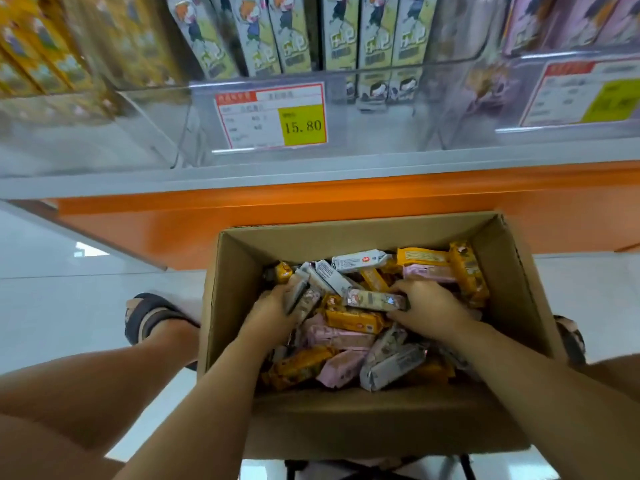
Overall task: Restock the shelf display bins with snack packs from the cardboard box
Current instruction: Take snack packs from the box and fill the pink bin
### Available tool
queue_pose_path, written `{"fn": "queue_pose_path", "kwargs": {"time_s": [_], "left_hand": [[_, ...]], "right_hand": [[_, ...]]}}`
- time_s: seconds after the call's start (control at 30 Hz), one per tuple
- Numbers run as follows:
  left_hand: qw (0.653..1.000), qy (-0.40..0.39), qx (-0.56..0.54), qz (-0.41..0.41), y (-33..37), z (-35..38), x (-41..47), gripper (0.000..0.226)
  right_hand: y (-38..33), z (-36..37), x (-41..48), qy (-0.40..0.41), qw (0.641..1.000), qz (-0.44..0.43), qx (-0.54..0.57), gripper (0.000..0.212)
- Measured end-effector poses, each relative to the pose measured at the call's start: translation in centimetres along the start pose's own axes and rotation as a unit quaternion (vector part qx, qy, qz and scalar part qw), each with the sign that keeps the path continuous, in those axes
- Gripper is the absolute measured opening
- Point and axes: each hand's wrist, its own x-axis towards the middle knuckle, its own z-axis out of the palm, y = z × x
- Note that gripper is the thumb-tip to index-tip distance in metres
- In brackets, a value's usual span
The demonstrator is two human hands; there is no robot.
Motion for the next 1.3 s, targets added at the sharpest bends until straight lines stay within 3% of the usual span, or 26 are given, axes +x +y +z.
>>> {"fn": "queue_pose_path", "kwargs": {"time_s": [0.2,0.4,0.57,0.7,0.8,0.87,1.1,1.3], "left_hand": [[0.999,0.005,0.012,-0.051,-0.1,0.8,0.7,0.061],[0.997,-0.018,-0.035,-0.061,-0.3,1.0,1.4,0.078],[0.994,-0.048,-0.067,-0.070,-0.6,0.5,2.0,0.090],[0.987,-0.065,-0.132,-0.067,-0.8,-0.3,2.2,0.076],[0.965,-0.094,-0.238,-0.055,0.1,-0.7,2.0,0.047],[0.954,-0.119,-0.271,-0.055,0.6,-0.7,2.0,0.040],[0.948,-0.114,-0.292,-0.059,1.1,-0.7,1.9,0.047],[0.945,-0.129,-0.301,-0.027,1.7,-0.7,1.7,0.049]], "right_hand": [[-2.4,-0.1,0.9,0.084,0.996,-0.009,0.037,0.034],[-4.3,0.5,2.9,0.023,0.999,0.014,0.044,0.055],[-5.3,1.1,3.5,0.053,0.982,0.053,0.176,0.084],[-6.7,2.2,3.9,0.062,0.962,0.091,0.249,0.089],[-6.9,2.3,4.1,0.079,0.963,0.128,0.223,0.092],[-6.6,2.2,4.1,0.075,0.964,0.151,0.205,0.095],[-6.6,2.2,3.3,0.057,0.948,0.187,0.249,0.082],[-4.9,2.0,3.9,0.087,0.908,0.177,0.371,0.099]]}}
